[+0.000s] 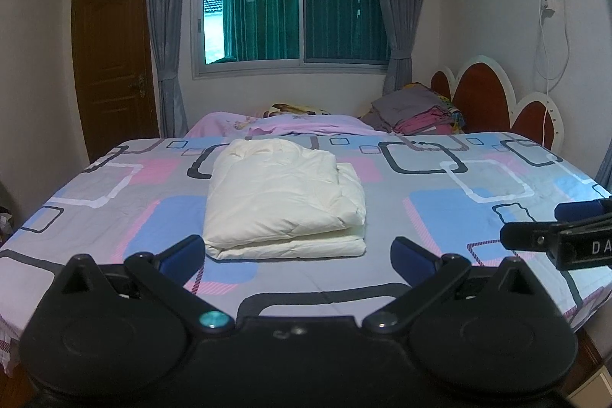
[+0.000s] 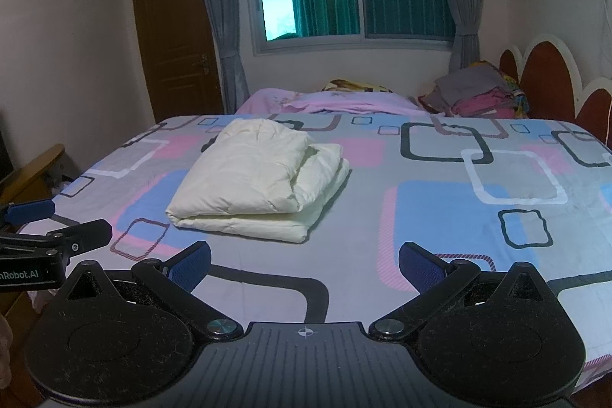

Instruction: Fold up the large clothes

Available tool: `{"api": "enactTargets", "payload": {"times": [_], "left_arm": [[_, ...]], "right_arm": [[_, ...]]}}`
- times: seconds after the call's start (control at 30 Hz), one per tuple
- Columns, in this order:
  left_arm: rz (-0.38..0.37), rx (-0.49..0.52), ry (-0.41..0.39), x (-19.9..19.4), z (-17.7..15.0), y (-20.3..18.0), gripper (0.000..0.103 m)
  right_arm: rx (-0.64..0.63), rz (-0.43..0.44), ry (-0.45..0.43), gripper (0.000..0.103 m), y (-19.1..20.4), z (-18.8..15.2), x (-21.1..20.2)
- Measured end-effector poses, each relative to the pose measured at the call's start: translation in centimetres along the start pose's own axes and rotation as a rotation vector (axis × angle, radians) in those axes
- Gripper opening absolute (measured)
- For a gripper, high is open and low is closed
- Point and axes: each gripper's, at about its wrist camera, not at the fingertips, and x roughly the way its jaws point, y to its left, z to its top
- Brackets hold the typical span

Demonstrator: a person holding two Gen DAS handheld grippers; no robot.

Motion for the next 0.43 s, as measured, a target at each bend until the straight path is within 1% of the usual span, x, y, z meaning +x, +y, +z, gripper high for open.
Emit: {"api": "enactTargets", "payload": {"times": [0.37, 0.43], "left_arm": [[0.003, -0.012, -0.027, -0.20, 0.21, 0.54, 0.103], [0.003, -0.018, -0.020, -0.07, 0.29, 0.71, 0.103]], "right_arm": [[-0.003, 0.008, -0.004, 0.103, -0.23, 0.27, 0.31], [-0.004, 0.009, -0.005, 0.103, -0.23, 0.23, 0.29]]}}
